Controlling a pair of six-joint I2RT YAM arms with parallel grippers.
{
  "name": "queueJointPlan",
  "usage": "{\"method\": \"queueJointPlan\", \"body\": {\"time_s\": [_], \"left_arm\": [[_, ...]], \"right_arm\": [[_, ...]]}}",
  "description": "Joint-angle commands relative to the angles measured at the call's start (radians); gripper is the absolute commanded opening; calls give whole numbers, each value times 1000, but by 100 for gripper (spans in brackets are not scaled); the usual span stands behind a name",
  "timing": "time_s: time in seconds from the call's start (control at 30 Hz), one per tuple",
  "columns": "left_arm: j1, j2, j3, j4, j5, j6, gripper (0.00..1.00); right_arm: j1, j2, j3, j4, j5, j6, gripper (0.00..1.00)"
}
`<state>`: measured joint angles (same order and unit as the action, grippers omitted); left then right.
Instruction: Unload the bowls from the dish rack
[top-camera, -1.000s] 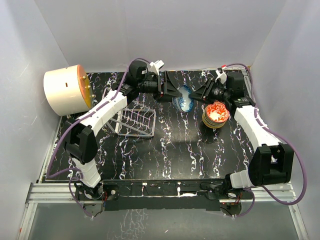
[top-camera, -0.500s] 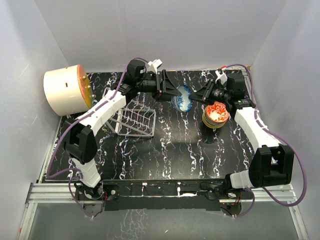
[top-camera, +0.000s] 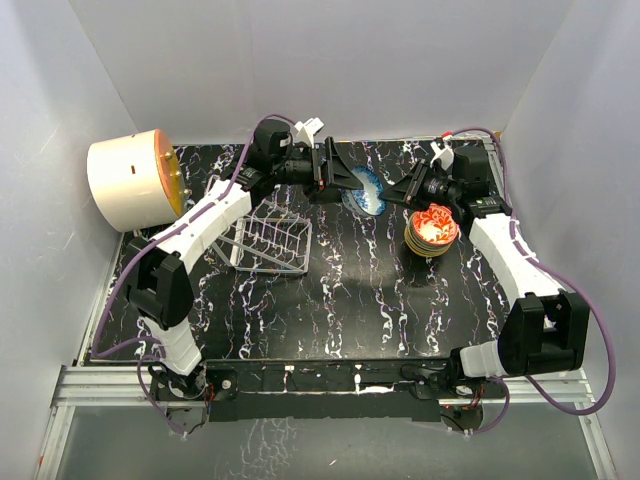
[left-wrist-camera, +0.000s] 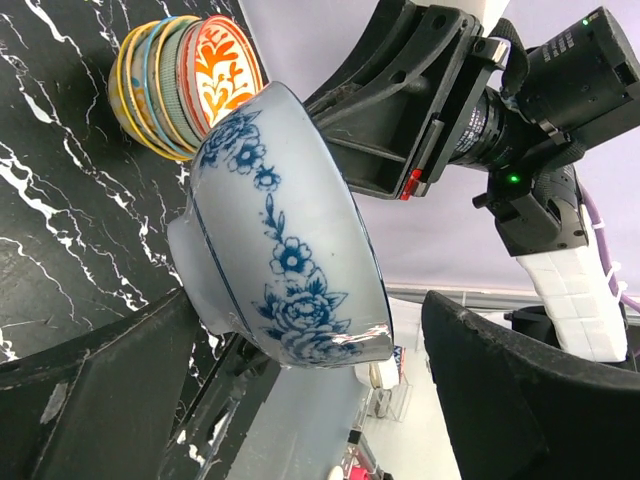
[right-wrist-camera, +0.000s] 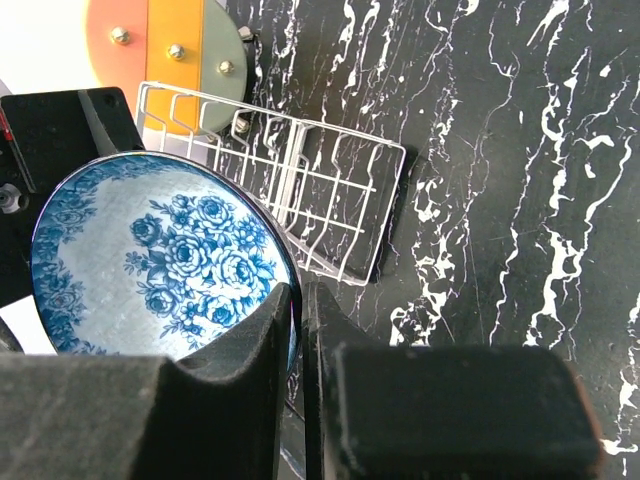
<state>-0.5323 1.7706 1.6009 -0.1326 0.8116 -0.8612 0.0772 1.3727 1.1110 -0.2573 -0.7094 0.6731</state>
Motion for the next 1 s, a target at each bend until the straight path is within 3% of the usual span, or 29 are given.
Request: {"method": "queueJointPlan", "body": {"time_s": [0.0, 0.33, 0.57, 0.97], "left_arm": [[4, -103, 33, 18, 6, -3, 92], [35, -157, -4, 30, -58, -8, 97], [74, -194, -37, -71, -163, 59, 97], [76, -195, -59, -69, -182, 73, 97]], "right_arm": [[-1, -48, 55, -11, 41, -36, 8], [-1, -66, 64, -73, 131, -60, 8], [-23, -80, 50, -113, 181, -46, 8], [-70, -72, 37, -150, 231, -72, 8]]}}
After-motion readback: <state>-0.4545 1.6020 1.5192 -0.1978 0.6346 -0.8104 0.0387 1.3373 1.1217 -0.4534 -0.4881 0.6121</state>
